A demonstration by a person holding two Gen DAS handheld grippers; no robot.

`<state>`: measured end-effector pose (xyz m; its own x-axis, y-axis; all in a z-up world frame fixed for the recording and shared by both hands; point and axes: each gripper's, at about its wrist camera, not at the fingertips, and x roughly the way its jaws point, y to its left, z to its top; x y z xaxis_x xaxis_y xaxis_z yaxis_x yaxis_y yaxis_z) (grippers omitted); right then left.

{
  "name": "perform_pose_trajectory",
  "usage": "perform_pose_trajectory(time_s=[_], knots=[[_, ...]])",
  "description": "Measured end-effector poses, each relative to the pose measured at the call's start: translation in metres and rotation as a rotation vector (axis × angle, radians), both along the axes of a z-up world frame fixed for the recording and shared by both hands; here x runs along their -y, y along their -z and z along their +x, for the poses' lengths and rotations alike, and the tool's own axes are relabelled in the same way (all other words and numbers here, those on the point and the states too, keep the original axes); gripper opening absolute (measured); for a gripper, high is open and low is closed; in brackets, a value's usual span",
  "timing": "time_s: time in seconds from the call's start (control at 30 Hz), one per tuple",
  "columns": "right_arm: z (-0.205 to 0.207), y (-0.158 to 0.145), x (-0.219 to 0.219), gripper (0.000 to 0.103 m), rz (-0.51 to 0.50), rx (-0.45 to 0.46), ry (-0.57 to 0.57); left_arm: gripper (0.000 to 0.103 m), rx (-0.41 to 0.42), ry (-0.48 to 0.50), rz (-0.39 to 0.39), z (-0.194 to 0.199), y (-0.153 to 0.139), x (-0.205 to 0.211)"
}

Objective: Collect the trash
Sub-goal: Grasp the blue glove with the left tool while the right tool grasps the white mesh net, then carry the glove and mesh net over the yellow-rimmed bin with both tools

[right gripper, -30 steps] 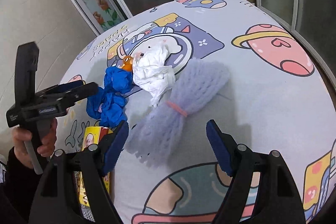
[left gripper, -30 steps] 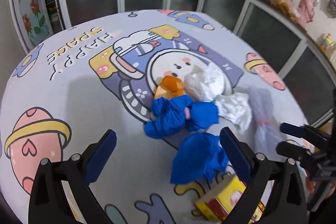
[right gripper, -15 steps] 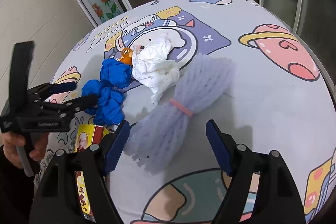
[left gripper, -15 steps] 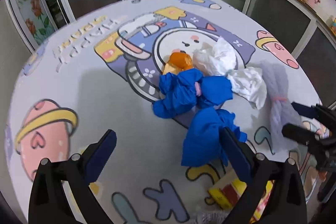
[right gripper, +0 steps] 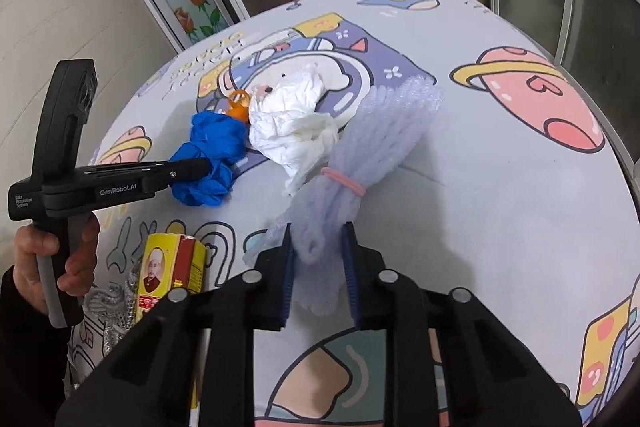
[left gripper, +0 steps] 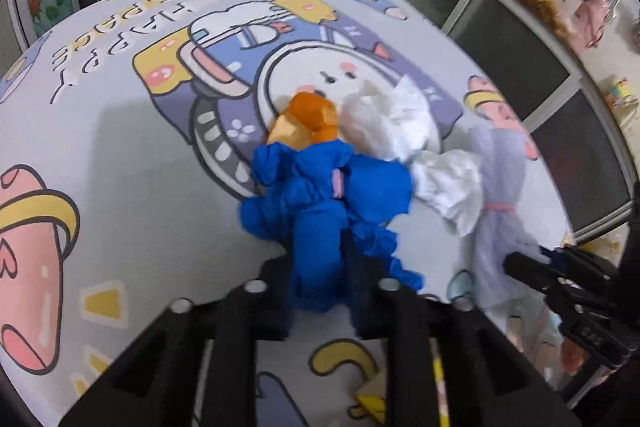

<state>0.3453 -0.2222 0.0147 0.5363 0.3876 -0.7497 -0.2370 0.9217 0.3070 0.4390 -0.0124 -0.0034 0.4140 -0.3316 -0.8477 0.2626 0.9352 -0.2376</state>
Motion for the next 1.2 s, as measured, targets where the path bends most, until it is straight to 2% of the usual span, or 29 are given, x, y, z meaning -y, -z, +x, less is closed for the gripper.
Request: perform_pose_trajectory(time_s=[0.1,0.2,0.3,0.47,0.6,0.73,0.9,1.2], knots=[[-0.007,-0.006,0.001,0.017,0.021,0.030,-0.012,0.009,0.047,0.029,0.013,-0.010,-0.008,0.003],[-0.014,-0.013,0.001,0.017,0.033,0.057,-0.018,0.007,0.087,0.053,-0.021,-0.024,-0.021,-0.002],[-0.020,-0.021,0.001,0.017,0.043,0.081,-0.023,0.007,0.120,0.053,-0.023,-0.036,-0.032,-0.011],[-0.033,-0.033,0.004,0.017,0.045,0.120,-0.024,0.007,0.170,0.035,-0.069,-0.058,-0.052,-0.034],[-0.049,-0.042,0.014,0.017,0.064,0.135,-0.011,0.007,0.207,0.023,-0.110,-0.075,-0.071,-0.045],[-0.076,-0.054,0.037,0.017,0.065,0.159,0.027,0.007,0.233,0.046,-0.127,-0.094,-0.085,-0.039],[-0.123,-0.061,0.082,0.017,0.050,0.182,0.115,0.007,0.256,0.121,-0.170,-0.123,-0.100,-0.004],[-0.217,-0.059,0.179,0.017,0.029,0.181,0.321,0.008,0.235,0.366,-0.232,-0.176,-0.101,0.117]])
